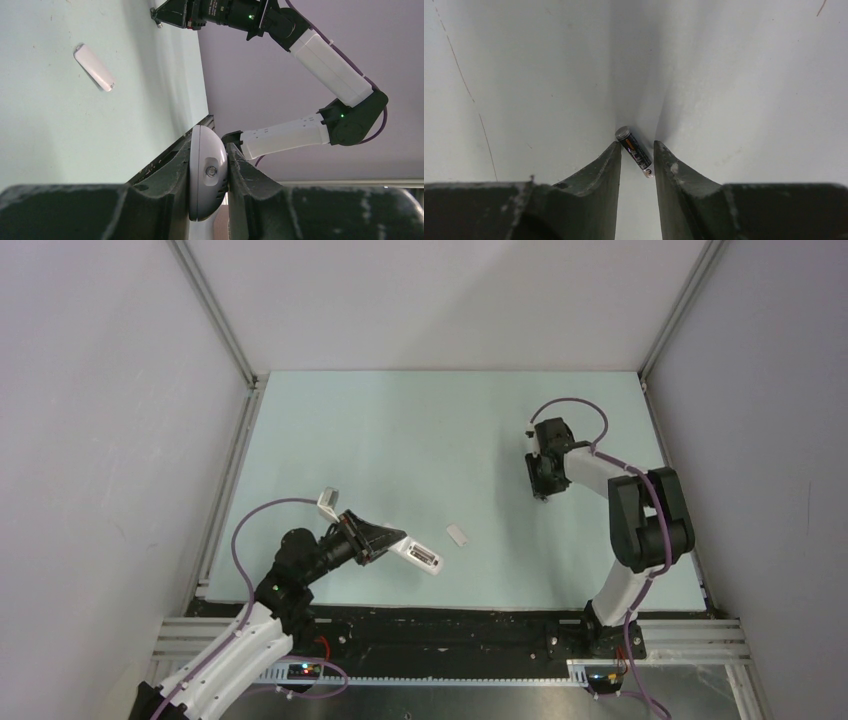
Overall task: Load the batteries into the remote control
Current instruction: Pick up the battery from the center of the board.
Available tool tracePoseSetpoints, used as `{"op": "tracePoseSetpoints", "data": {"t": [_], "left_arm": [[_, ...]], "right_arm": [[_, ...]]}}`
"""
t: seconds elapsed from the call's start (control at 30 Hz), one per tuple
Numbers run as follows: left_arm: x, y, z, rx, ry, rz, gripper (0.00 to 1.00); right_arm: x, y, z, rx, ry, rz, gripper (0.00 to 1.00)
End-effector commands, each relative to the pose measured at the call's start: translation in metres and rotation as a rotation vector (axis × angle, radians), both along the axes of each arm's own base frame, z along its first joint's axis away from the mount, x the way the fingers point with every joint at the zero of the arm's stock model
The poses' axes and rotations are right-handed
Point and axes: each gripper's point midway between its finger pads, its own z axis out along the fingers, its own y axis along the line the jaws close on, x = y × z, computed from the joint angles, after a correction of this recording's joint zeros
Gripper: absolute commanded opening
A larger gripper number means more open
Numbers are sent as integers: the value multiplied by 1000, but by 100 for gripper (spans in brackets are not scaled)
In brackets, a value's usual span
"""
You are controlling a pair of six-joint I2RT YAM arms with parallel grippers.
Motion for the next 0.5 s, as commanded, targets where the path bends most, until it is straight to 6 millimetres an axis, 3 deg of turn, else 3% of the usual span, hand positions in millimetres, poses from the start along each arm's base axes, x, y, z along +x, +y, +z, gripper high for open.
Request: {"op": "tracePoseSetpoints", "data": {"t": [0.0, 0.17, 0.33, 0.4, 0.47], "left_arm": [[-1, -3, 25, -27, -76, -20, 0], [-2, -3, 26, -31, -77, -22, 0], [-3, -2, 28, -44, -81, -22, 0], [-3, -2, 29, -48, -81, -19, 0], [-3, -2, 30, -51, -81, -19, 0]], "right_arm": [[-18, -5, -10, -82, 80, -11, 33], [-27, 2, -14, -104, 108, -10, 25], [-35, 17, -14, -86, 113, 0, 9], [-36, 25, -9, -77, 97, 5, 1], [-34, 40, 10, -7, 51, 7, 0]]}}
